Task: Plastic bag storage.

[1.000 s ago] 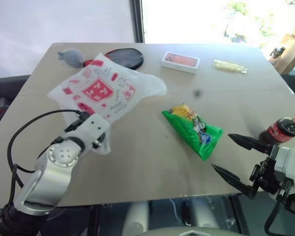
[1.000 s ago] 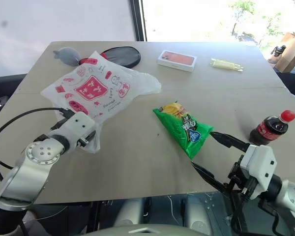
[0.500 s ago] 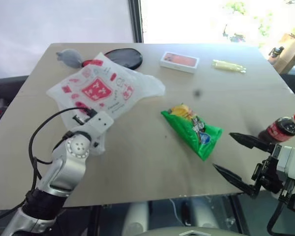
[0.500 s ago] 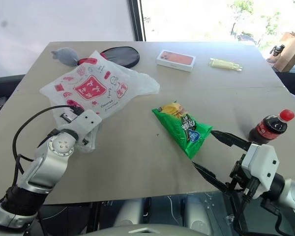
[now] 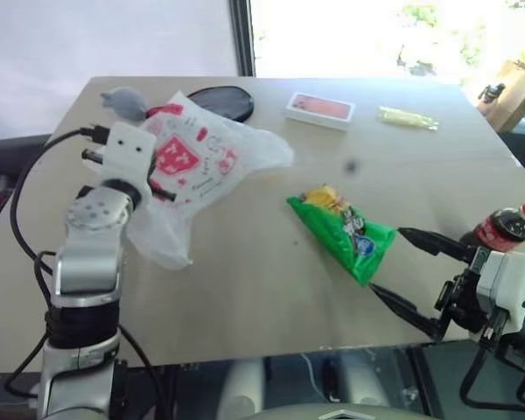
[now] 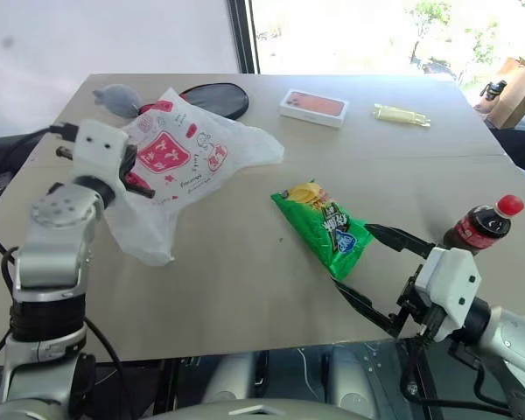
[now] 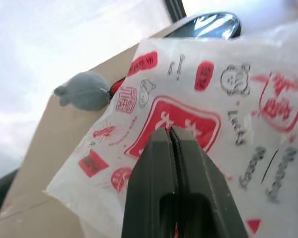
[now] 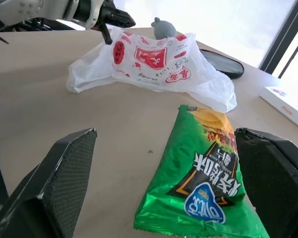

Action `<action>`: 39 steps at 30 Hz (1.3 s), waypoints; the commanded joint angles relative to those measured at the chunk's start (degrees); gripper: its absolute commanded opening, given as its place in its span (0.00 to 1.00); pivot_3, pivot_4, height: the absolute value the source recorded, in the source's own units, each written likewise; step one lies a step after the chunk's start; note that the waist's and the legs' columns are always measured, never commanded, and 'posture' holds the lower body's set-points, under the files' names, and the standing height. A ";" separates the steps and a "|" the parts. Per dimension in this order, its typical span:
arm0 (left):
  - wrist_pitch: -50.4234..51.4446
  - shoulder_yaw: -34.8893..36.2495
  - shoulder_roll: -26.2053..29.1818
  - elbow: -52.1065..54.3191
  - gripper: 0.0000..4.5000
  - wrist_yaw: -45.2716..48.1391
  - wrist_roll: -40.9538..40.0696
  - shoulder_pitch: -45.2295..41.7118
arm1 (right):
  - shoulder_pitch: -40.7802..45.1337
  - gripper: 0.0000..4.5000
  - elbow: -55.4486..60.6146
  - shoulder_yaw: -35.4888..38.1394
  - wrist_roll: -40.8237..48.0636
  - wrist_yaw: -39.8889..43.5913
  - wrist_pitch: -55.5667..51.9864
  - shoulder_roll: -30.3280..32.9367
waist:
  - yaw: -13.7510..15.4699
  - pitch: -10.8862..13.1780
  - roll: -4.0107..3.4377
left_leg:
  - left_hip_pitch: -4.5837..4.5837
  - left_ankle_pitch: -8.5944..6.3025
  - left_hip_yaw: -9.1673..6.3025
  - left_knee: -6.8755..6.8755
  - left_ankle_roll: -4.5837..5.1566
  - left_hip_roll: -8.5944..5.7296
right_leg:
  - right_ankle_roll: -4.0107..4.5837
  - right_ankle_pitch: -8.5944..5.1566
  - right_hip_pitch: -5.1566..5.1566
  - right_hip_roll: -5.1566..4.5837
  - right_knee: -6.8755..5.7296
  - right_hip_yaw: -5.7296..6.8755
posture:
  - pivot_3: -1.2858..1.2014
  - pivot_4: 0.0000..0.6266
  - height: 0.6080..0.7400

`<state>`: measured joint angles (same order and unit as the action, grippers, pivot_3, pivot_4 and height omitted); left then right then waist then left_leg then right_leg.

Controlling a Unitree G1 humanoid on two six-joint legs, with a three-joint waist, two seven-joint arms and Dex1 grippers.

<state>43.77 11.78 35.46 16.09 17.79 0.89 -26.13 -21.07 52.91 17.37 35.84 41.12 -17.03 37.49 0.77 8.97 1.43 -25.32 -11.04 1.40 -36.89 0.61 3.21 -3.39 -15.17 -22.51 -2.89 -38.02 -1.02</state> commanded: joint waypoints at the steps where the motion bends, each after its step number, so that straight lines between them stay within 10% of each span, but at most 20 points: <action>1: 1.62 -2.76 3.63 2.29 0.01 4.06 -0.24 0.18 | 1.66 1.00 0.87 -1.70 -0.34 -1.64 -0.51 0.11 | -0.04 0.00 0.00 | 0.01 0.00 0.00 0.00 0.00 -0.01 | 0.00 0.00 0.02 0.00 0.00 0.00 | 0.52 0.24 1.00; 4: 2.42 -6.10 6.68 6.47 0.01 9.59 -1.83 5.96 | 2.42 1.00 0.77 -3.22 -1.31 -2.63 -0.87 -0.10 | -0.37 -0.01 -0.02 | 0.03 -0.01 0.04 0.03 0.00 0.00 | 0.00 0.00 0.01 0.00 0.01 -0.05 | 0.52 0.24 1.00; 15: 4.83 -11.45 7.62 10.05 0.99 3.65 6.53 17.07 | 0.74 1.00 2.15 -4.24 -2.35 -3.97 -0.61 -0.52 | 0.03 0.00 0.01 | 0.30 -0.01 0.14 0.07 -0.01 0.05 | 0.23 -0.13 0.18 -0.07 0.03 -0.11 | 0.52 0.24 1.00; 26: -3.41 -18.88 6.04 -0.78 0.99 -4.15 17.36 14.67 | 0.78 1.00 2.19 -2.94 -1.14 -3.71 -1.03 0.38 | 0.02 -0.03 -0.02 | 0.57 -0.01 0.23 0.20 -0.01 0.05 | 0.24 -0.14 0.36 -0.12 0.04 -0.15 | 0.52 0.24 1.00; 39: -10.78 -9.13 0.66 3.40 0.99 -7.18 15.45 21.42 | -0.85 1.00 3.21 -2.08 -1.09 -4.36 -1.19 0.46 | -0.07 -0.05 -0.05 | 0.65 -0.01 0.44 0.36 -0.01 0.10 | 0.24 -0.13 0.30 -0.18 0.07 -0.30 | 0.52 0.24 1.00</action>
<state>34.38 -0.23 36.25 17.37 10.91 16.67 -5.11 -22.10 54.00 13.83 33.75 37.06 -18.58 37.63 0.70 8.92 1.38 -24.68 -11.05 1.82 -36.52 0.60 3.31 -3.15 -15.30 -22.22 -3.07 -37.95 -1.29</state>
